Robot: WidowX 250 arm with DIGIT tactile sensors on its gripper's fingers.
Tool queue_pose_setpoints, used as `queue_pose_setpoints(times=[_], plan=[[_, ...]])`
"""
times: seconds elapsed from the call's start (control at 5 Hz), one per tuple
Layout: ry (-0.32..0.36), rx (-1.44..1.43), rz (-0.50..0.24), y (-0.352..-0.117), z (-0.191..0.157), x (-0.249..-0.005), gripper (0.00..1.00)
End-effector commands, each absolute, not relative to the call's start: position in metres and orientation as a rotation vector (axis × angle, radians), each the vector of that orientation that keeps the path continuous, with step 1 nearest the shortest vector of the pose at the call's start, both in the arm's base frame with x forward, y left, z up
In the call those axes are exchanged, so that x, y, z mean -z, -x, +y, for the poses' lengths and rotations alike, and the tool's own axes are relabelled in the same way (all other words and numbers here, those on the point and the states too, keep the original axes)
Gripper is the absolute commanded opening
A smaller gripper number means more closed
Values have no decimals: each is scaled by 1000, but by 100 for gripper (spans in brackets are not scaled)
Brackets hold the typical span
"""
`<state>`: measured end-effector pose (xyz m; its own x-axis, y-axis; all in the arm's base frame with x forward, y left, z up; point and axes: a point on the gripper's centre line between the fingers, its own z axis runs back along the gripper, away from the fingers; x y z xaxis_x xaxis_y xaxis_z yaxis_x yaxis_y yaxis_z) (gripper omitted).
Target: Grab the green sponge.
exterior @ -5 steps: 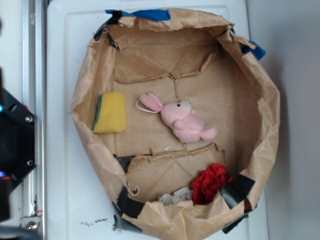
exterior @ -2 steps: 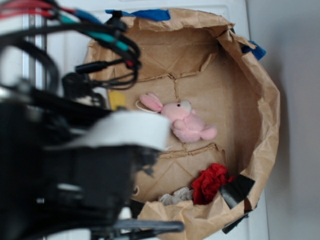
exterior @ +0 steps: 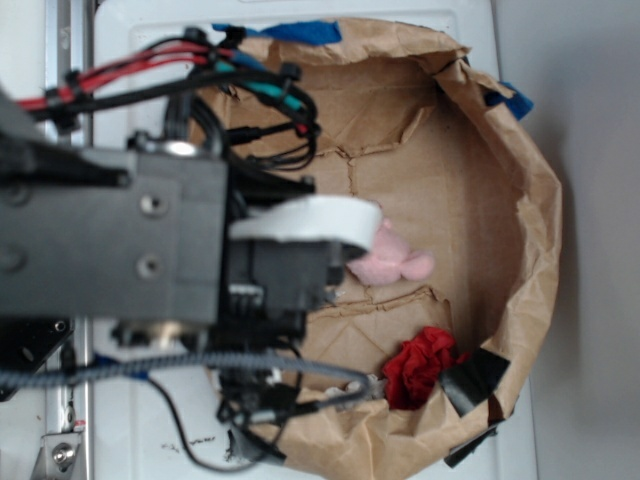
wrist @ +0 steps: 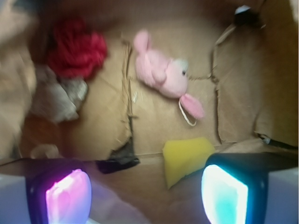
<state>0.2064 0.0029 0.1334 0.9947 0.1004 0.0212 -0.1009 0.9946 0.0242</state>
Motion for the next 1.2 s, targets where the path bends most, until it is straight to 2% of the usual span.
queue_pose_setpoints(times=[0.0,0.6,0.8,1.0], plan=[[-13,-11,-30,-198,25,-125,100],[-13,-11,-30,-198,25,-125,100],[-26,-66,-29,-215,31,-116,100],[-2,-110,-32,-231,29,-122,100]])
